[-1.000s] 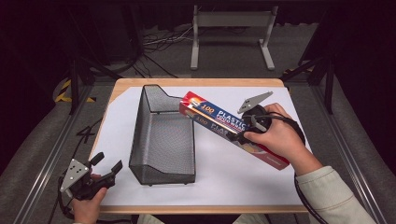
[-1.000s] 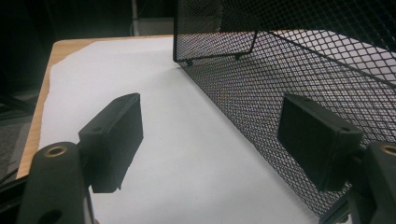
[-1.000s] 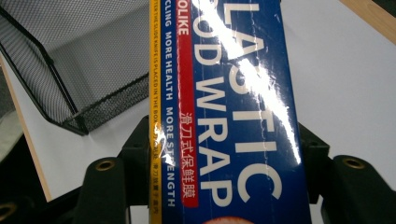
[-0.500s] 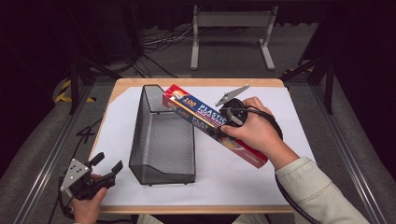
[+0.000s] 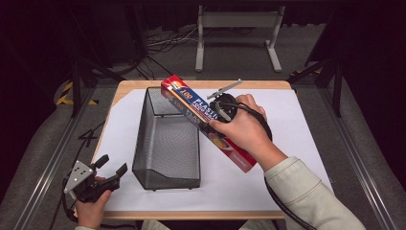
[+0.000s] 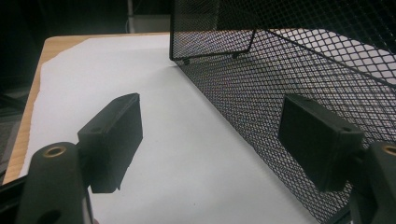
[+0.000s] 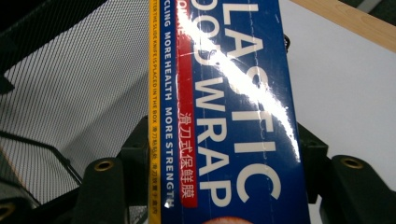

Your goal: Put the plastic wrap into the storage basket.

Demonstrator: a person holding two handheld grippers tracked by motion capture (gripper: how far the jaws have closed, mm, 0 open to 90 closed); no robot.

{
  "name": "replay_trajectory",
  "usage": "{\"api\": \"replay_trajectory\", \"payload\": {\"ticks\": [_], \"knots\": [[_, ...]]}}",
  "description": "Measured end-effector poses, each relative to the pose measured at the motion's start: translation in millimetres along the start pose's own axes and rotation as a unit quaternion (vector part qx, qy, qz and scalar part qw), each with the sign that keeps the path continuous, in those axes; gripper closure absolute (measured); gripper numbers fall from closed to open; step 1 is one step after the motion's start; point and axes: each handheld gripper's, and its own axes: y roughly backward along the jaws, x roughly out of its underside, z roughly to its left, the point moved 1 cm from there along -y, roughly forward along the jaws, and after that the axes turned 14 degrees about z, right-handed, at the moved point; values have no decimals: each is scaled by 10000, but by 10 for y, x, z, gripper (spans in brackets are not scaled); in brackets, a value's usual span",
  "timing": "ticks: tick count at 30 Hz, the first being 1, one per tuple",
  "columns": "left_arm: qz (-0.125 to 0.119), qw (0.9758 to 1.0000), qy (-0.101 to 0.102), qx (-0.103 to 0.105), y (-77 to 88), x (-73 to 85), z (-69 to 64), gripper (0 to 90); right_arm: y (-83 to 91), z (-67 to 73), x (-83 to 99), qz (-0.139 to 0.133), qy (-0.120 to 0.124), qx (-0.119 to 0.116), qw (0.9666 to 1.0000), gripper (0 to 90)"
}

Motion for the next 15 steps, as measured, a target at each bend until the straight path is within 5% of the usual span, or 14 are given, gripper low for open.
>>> {"api": "replay_trajectory", "payload": {"ticks": [5,15], "knots": [[26,10000,25,-4,-5,0,1,228,-55,74,-77,33,-569,-53,9984,407],[39,10000,45,-20,-4,7,10,228,-208,221,-159,12,-825,-202,9964,405]]}}
